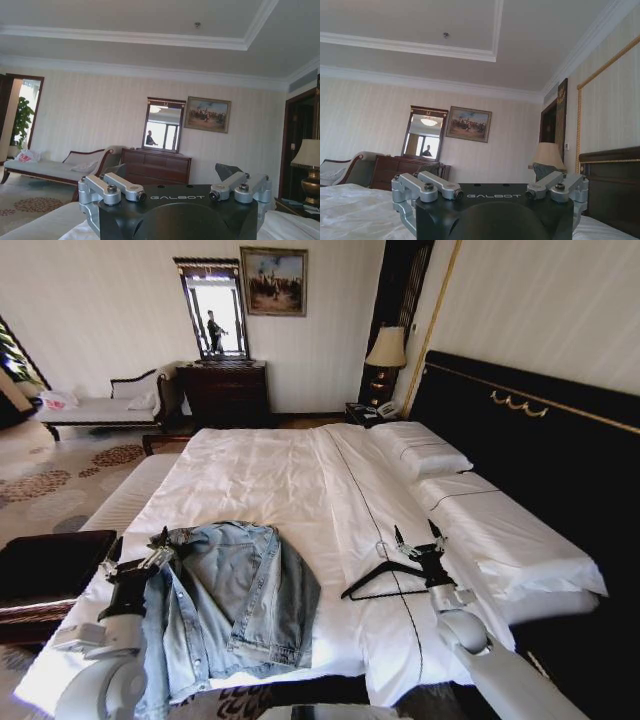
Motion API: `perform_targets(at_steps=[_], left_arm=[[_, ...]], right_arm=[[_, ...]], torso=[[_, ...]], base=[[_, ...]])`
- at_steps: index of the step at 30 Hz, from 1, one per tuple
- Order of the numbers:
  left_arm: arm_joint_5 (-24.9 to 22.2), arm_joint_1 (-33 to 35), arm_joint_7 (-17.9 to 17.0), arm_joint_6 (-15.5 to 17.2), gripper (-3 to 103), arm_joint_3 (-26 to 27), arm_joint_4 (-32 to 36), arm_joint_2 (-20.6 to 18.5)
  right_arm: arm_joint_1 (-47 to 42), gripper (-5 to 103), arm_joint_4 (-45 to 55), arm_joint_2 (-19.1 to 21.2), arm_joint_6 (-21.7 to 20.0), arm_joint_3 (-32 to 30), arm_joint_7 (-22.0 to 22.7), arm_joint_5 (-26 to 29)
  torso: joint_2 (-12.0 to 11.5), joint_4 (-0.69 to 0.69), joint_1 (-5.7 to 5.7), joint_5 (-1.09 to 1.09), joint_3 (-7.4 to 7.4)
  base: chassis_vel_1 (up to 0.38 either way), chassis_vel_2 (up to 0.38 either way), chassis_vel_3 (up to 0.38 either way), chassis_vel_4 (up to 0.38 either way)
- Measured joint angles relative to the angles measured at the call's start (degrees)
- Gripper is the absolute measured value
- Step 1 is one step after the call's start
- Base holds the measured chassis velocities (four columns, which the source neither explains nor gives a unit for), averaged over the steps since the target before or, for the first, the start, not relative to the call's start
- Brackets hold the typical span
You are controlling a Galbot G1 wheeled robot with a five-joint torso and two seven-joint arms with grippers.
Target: Pick up the clothes from the bed and hang them on the clothes hanger.
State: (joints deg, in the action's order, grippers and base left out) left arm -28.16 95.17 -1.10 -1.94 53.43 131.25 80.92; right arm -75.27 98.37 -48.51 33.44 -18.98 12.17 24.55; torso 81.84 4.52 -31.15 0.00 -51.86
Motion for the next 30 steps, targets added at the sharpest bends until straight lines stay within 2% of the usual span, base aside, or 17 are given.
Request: perform_targets(at_steps=[6,12,15,16,18,19,21,23,25,28,29,30], left_arm=[[-0.01,-0.01,0.00,0.18,100,-0.15,0.46,-0.39],[-0.64,0.35,-0.06,1.08,100,1.06,1.91,-2.56],[-0.96,0.59,-0.28,2.06,100,1.75,3.41,-3.32],[-0.96,0.59,-0.28,2.06,100,1.75,3.41,-3.32],[-0.90,1.01,-0.29,2.28,100,1.43,4.17,-3.23],[-0.90,1.01,-0.29,2.28,100,1.43,4.17,-3.23],[-0.73,0.66,-0.29,2.32,100,0.29,4.30,-3.45],[-0.61,0.16,-0.29,2.32,100,-0.71,4.22,-3.67],[-0.58,0.07,-0.29,2.29,100,-0.94,4.13,-3.63],[-0.59,-0.44,-0.34,2.18,100,-1.42,3.83,-3.73],[-0.63,-0.52,-0.35,2.06,100,-1.43,3.80,-3.73],[-0.63,-0.52,-0.35,2.06,100,-1.43,3.80,-3.73]], right_arm=[[1.08,100,-0.43,-0.06,-0.50,2.06,2.20,0.67],[3.73,100,-1.19,0.87,-0.78,3.80,4.35,-1.07],[6.81,100,-1.07,4.80,-1.49,6.25,5.31,-1.40],[6.81,100,-1.07,4.80,-1.49,6.25,5.31,-1.40],[9.64,100,-1.35,9.62,-3.59,7.94,5.03,-2.03],[9.64,100,-1.35,9.62,-3.59,7.94,5.03,-2.03],[10.31,100,-1.39,15.05,-6.47,8.47,2.93,-1.32],[11.19,100,-1.74,19.81,-8.87,9.16,-0.15,1.25],[11.72,100,-2.03,21.28,-9.69,9.63,-1.31,2.13],[12.26,100,-3.21,26.62,-12.54,10.68,-6.62,3.46],[12.90,100,-4.55,28.51,-12.69,11.61,-9.77,2.70],[12.90,100,-4.55,28.51,-12.69,11.61,-9.77,2.70]], torso=[[0.00,0.00,0.00,0.00,0.00],[0.00,0.01,0.00,0.01,0.00],[-0.01,0.02,0.00,0.07,0.00],[-0.01,0.02,0.00,0.07,0.00],[-0.01,0.00,-0.01,0.03,0.00],[-0.01,0.00,-0.01,0.03,0.00],[0.00,-0.03,0.00,0.00,-0.01],[0.00,0.02,0.00,-0.04,0.00],[0.00,0.01,0.00,-0.04,0.00],[0.00,-0.01,0.01,-0.01,0.00],[0.00,0.01,0.01,-0.02,0.00],[0.00,0.01,0.01,-0.02,0.00]], base=[[-0.035,-0.039,0.045,0.038],[-0.122,-0.126,0.125,0.112],[-0.090,-0.085,0.067,0.089],[-0.054,-0.055,0.044,0.078],[-0.027,-0.023,0.022,0.021],[0.000,0.000,0.000,0.000],[0.000,0.000,0.000,0.000],[0.000,0.000,0.000,0.000],[0.000,0.000,0.000,0.000],[0.000,0.000,0.000,0.000],[0.000,0.000,0.000,0.000],[0.000,0.000,0.000,0.000]])
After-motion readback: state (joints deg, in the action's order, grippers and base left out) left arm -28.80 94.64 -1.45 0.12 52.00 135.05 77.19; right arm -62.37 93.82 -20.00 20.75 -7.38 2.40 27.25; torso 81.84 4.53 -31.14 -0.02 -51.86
